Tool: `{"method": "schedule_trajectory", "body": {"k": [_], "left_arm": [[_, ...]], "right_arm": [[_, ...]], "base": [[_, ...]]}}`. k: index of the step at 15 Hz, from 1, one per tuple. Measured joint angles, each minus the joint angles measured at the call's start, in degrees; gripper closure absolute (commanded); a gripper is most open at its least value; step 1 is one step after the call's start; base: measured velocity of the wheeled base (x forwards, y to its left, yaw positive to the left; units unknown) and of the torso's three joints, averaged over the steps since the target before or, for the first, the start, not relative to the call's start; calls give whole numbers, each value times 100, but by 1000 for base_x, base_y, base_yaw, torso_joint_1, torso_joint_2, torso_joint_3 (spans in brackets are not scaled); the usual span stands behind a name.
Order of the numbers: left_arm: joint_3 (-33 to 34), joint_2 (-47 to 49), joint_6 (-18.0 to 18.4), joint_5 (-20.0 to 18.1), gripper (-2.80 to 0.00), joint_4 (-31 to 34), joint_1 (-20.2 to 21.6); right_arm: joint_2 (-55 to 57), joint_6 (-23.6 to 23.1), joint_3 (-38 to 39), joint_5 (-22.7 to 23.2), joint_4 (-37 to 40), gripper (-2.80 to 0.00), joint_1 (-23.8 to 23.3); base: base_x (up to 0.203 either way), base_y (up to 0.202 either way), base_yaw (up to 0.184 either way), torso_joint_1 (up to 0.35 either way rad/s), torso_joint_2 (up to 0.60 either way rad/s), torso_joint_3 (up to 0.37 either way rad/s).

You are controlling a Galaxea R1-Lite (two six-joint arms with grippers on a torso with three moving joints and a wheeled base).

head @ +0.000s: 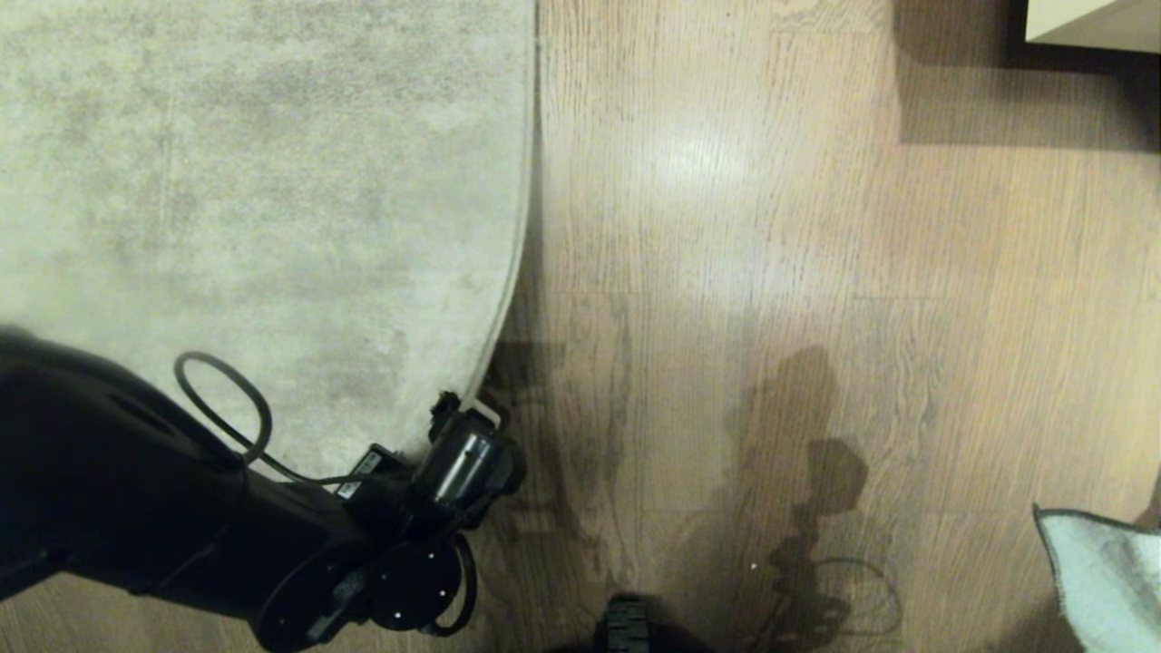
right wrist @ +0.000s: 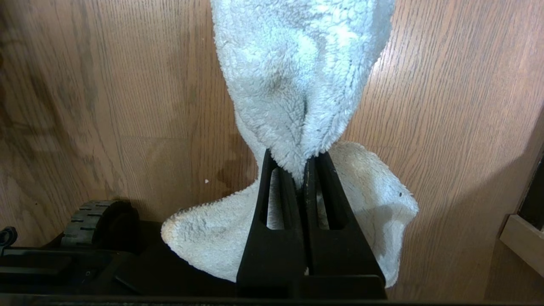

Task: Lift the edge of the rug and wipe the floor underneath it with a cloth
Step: Lift up the carpet

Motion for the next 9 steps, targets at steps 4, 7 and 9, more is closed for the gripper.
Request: {"method": "schedule_trajectory", "body": {"k": [4, 7, 9], "left_arm": [[146, -38, -40, -53, 0, -13, -2], [171, -149, -44, -67, 0, 27, 34], [171, -258, -2, -63, 0, 59, 115]], "right_arm": [[0, 1, 0, 0, -2, 0, 0], [0, 1, 0, 0, 0, 0, 0], [0, 0, 0, 2, -2, 0, 0]], "base": [[0, 0, 0, 0, 0, 0], [0, 0, 0, 0, 0, 0], [0, 0, 0, 0, 0, 0]]}}
